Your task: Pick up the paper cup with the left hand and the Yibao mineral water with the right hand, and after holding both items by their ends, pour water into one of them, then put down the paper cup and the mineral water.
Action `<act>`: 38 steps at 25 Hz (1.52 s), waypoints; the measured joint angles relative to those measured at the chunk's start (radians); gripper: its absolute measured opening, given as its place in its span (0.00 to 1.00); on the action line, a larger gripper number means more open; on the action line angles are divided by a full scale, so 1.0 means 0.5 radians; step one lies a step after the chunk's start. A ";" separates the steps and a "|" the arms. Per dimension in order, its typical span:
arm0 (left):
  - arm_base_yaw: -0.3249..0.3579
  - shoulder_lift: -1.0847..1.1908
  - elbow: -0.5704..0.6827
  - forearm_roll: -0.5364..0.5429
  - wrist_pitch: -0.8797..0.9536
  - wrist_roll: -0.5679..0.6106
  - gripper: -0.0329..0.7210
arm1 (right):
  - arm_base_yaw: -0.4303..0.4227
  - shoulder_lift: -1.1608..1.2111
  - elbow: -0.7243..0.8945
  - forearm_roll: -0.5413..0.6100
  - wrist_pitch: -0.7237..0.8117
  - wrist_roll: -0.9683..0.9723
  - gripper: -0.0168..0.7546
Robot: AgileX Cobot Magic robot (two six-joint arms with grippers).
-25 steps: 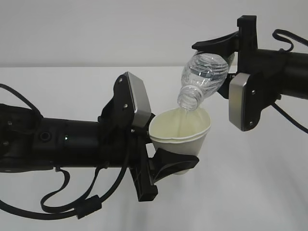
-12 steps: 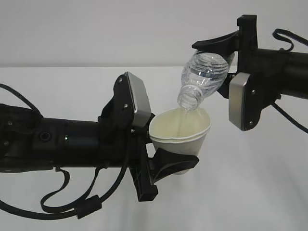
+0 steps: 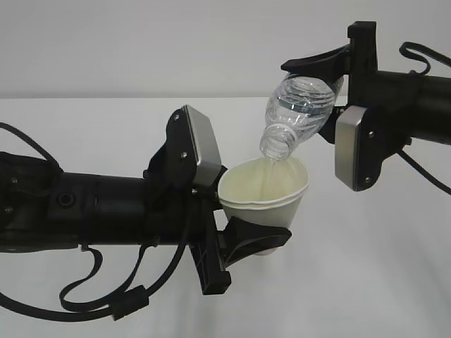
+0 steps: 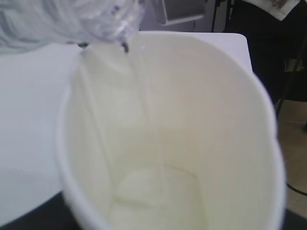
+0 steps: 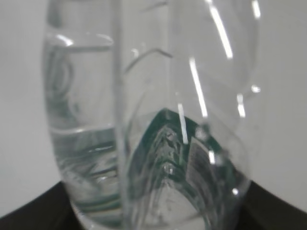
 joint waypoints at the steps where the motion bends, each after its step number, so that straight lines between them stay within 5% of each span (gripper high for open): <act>1: 0.000 0.000 0.000 0.000 0.000 0.000 0.55 | 0.000 0.000 0.000 0.000 0.000 0.000 0.61; 38: 0.000 0.000 0.000 0.000 0.000 0.000 0.55 | 0.000 0.000 0.000 0.032 -0.014 -0.035 0.61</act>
